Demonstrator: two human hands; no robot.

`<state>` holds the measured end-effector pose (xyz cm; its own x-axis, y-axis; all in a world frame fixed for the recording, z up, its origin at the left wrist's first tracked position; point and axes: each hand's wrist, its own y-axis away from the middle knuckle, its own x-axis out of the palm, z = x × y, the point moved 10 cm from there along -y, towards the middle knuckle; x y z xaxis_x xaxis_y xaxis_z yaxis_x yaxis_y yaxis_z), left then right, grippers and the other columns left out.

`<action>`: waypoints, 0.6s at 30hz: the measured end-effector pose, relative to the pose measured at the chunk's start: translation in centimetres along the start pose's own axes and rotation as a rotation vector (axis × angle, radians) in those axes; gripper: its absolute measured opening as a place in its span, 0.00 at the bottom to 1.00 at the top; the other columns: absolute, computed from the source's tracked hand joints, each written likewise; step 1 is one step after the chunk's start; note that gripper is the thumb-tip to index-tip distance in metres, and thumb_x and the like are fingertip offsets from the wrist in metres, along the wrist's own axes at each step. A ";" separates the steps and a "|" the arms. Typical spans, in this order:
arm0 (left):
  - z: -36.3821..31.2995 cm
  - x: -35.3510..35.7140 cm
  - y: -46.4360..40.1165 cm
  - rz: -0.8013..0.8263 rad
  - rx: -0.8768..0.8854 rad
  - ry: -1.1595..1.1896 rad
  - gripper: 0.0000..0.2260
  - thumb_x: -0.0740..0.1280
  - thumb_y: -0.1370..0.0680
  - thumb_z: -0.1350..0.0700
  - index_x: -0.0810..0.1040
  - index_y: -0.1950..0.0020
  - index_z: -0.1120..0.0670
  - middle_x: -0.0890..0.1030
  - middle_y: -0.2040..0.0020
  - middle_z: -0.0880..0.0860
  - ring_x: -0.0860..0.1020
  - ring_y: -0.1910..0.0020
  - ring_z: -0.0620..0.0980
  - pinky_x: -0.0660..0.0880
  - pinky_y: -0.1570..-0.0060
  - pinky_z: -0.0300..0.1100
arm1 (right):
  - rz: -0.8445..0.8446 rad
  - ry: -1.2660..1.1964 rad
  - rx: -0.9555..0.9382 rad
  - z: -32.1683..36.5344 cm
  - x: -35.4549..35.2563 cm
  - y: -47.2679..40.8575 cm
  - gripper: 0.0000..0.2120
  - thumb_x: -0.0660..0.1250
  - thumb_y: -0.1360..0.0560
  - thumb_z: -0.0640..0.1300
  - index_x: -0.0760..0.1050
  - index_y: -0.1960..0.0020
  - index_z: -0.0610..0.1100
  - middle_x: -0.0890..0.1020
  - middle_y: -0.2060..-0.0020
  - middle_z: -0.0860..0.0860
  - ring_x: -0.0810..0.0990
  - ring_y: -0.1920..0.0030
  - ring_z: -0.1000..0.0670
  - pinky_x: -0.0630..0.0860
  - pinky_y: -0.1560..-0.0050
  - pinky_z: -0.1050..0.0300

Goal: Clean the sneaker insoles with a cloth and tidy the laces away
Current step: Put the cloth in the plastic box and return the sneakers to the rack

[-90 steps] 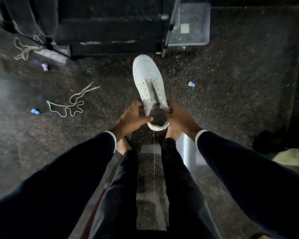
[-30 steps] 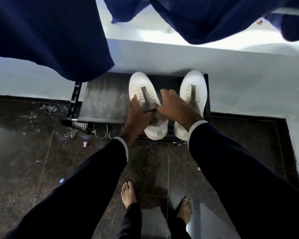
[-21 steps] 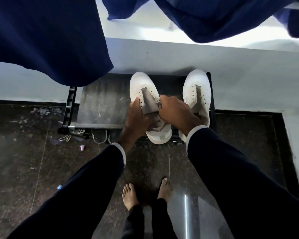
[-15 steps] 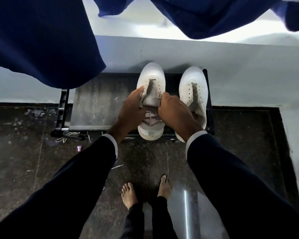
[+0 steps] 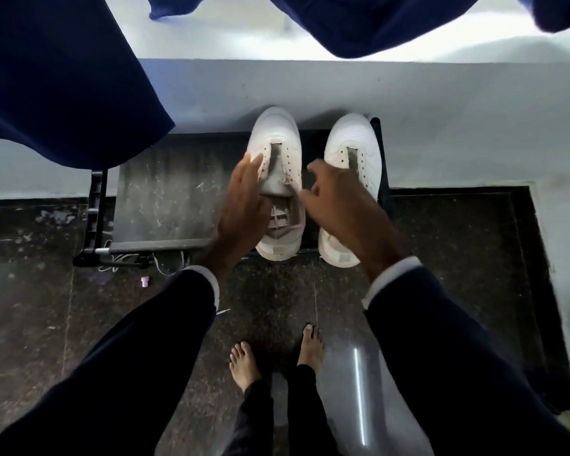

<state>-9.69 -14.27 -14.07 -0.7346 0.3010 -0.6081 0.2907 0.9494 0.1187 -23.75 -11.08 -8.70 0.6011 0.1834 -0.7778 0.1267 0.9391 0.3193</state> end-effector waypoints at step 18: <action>-8.5 6.3 -1.3 0.057 0.274 -0.674 0.10 0.65 0.24 0.47 0.78 0.56 0.53 0.69 0.26 0.54 0.61 0.22 0.61 0.52 0.30 0.77 | -0.064 -0.002 0.239 -11.5 -1.6 2.3 0.30 0.63 0.19 0.45 0.57 0.20 0.50 0.71 0.33 0.40 0.75 0.36 0.38 0.74 0.40 0.45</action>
<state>-19.90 -12.84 -11.35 -0.2026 0.1452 -0.9685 0.5249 0.8510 0.0178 -33.54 -5.88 -12.94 0.5873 0.1252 -0.7996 0.3475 0.8532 0.3889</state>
